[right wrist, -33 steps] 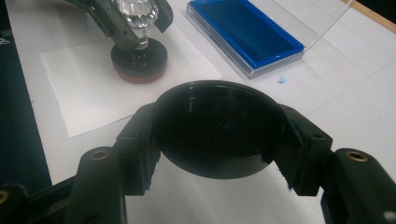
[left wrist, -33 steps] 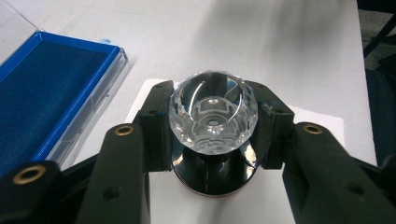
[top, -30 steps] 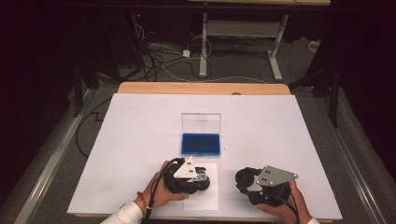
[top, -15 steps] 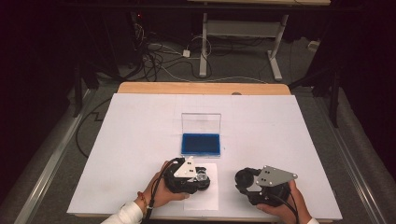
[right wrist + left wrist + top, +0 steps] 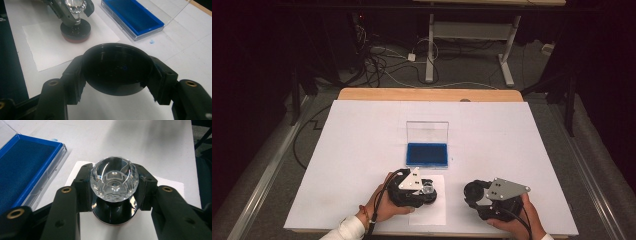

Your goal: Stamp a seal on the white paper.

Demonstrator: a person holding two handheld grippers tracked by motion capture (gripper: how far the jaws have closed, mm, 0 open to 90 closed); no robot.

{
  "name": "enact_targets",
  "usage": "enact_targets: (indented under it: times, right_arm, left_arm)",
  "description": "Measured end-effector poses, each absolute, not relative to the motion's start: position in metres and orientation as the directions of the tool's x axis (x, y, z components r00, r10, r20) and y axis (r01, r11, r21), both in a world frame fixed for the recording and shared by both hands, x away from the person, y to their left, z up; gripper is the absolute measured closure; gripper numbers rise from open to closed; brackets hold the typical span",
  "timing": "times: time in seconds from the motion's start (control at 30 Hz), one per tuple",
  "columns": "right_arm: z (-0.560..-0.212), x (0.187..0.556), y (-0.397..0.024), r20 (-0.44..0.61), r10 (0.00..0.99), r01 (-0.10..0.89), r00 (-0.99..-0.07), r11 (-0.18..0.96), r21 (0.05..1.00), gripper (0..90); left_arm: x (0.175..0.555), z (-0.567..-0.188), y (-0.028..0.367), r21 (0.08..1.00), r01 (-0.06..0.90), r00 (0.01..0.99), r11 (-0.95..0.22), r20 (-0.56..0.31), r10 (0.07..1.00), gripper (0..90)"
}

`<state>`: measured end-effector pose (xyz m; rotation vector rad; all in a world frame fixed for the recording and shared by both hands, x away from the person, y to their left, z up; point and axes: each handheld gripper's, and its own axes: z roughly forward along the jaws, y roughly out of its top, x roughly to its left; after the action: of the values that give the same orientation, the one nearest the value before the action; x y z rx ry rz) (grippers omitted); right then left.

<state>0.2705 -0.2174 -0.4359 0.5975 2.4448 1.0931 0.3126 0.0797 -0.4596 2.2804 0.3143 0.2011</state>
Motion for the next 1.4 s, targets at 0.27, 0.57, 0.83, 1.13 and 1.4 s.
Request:
enact_targets:
  times: [0.27,0.57,0.83,1.13,1.4]
  right_arm:
    - [-0.436,0.270,-0.217,-0.179,0.524,0.217,-0.833,0.606,0.765,38.7]
    - [-0.436,0.270,-0.217,-0.179,0.523,0.216,-0.833,0.606,0.765,38.6]
    - [-0.436,0.270,-0.217,-0.178,0.523,0.217,-0.833,0.607,0.765,38.6]
    - [-0.435,0.271,-0.218,-0.177,0.527,0.219,-0.831,0.602,0.768,38.6]
    - [-0.435,0.270,-0.219,-0.179,0.526,0.214,-0.832,0.601,0.770,38.6]
  left_arm:
    - [0.313,-0.460,0.080,0.748,0.165,0.957,-0.643,0.037,0.288,54.5]
    - [0.312,-0.460,0.080,0.746,0.160,0.956,-0.647,0.045,0.289,54.5]
    - [0.310,-0.460,0.079,0.745,0.154,0.952,-0.649,0.063,0.298,54.5]
    - [0.311,-0.454,0.077,0.727,0.166,0.951,-0.667,0.060,0.302,54.5]
    - [0.309,-0.439,0.085,0.760,0.157,0.950,-0.630,0.058,0.308,54.4]
